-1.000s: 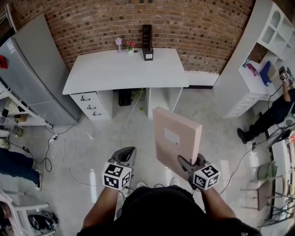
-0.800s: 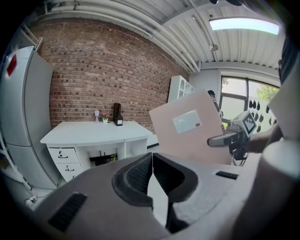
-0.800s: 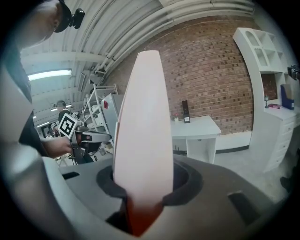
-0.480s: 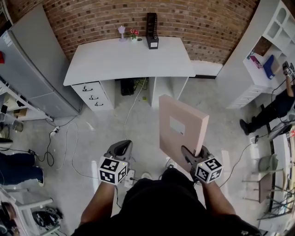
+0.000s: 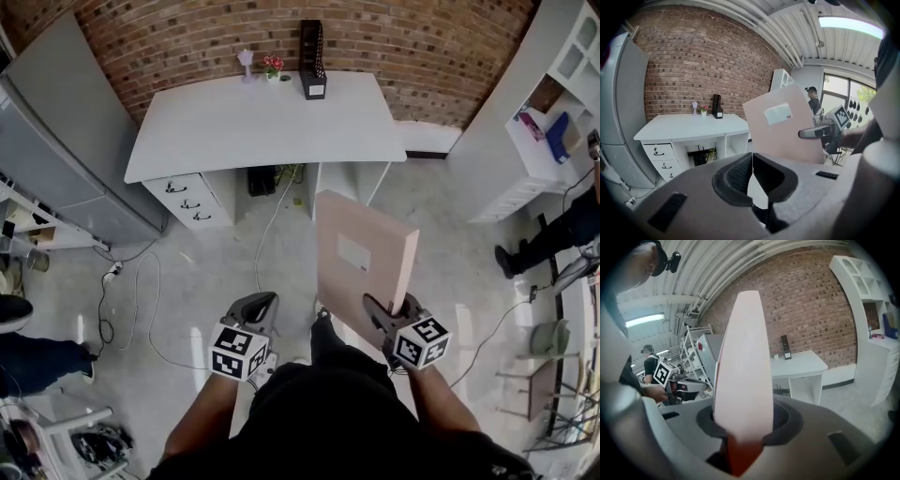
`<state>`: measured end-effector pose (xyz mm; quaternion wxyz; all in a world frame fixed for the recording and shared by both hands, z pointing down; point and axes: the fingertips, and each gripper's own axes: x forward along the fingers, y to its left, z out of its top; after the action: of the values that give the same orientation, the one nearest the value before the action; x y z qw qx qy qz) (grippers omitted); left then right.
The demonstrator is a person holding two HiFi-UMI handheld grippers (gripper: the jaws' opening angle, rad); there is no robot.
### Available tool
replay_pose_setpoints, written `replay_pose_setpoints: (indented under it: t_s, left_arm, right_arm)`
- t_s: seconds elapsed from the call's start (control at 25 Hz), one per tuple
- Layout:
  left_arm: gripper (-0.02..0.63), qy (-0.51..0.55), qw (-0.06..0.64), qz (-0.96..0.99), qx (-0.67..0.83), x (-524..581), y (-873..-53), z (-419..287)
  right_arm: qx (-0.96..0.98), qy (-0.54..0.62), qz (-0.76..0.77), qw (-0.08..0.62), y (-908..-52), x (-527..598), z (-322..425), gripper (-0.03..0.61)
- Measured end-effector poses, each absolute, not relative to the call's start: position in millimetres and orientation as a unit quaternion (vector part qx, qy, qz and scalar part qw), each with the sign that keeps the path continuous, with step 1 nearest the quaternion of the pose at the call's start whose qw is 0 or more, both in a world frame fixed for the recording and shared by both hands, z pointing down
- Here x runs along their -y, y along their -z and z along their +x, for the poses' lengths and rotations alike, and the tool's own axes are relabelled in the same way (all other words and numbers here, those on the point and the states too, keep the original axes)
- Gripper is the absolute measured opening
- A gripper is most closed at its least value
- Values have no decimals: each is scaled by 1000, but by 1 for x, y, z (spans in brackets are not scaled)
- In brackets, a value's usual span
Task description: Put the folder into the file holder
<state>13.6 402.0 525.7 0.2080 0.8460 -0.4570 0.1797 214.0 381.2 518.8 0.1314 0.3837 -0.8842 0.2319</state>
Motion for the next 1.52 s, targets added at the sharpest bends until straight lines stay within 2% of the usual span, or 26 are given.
replay_pose_setpoints:
  t_s: [0.44,0.76,0.96,1.52]
  left_arm:
    - [5,-170,167,840,488,-240,-481,10]
    - [6,-168,183,825,507,-157,-491,24]
    - [6,-190,170,813,523,-118,-494,24]
    - [5,-194,195,819,503,-59,-514,26]
  right_arm:
    - [905,-197,362,107,-488,-216,207,163]
    - [916,-183,339,115,-487,-115,217,163]
    - [920,-191,318,128,-503,-81,217,163]
    - [913,-207,328,128,-518,-27,212,163]
